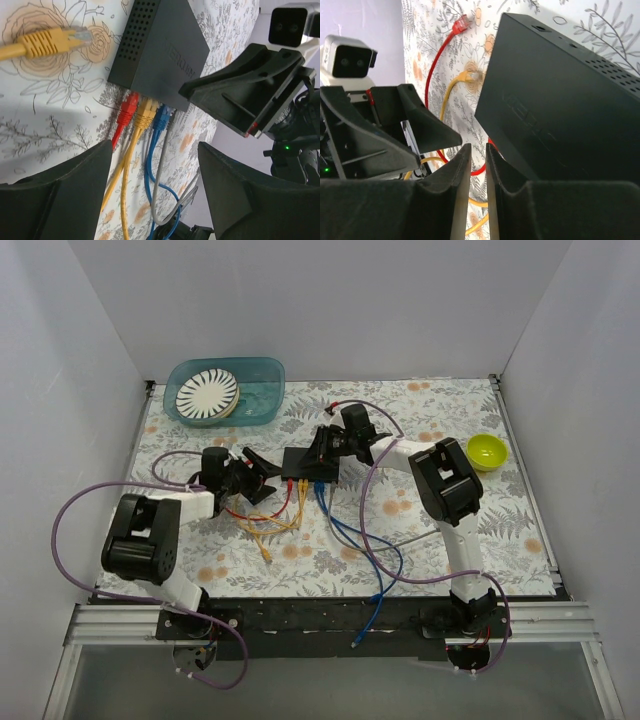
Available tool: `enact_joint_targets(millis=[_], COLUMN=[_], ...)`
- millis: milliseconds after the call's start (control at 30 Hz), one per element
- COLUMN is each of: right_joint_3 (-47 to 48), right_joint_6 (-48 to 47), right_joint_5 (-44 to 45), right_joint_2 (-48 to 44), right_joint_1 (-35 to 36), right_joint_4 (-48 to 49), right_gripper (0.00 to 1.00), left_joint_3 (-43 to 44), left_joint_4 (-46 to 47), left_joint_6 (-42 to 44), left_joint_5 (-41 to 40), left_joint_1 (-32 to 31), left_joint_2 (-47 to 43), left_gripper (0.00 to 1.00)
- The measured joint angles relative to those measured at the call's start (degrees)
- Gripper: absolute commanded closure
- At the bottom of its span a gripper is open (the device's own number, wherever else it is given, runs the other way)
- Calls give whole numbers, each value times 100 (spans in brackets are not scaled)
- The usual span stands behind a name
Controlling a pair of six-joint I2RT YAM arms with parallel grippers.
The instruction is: Pull the plug from the switch port
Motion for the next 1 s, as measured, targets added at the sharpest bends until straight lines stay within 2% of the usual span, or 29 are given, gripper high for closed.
enact_joint_targets(millis=[200,400,767,1000], right_joint_3=[-7,92,2404,2424], right_joint_6=[-203,-297,-297,-273], right_joint_5=[195,721,1333,1126], right_joint_2=[0,2,1191,1639], right_joint_1=[-22,-227,-826,-684], right_joint_4=[-238,-378,-986,-1123], right_gripper=[79,80,82,83], left_joint_3=[197,208,546,673], left_joint_4=[195,151,-295,-142], left_joint_6=[-109,-129,205,201], left_joint_5=[162,201,284,662], left_joint_1=[2,2,9,28], left_joint_2=[772,807,1025,1300], left_gripper=[37,37,43,44])
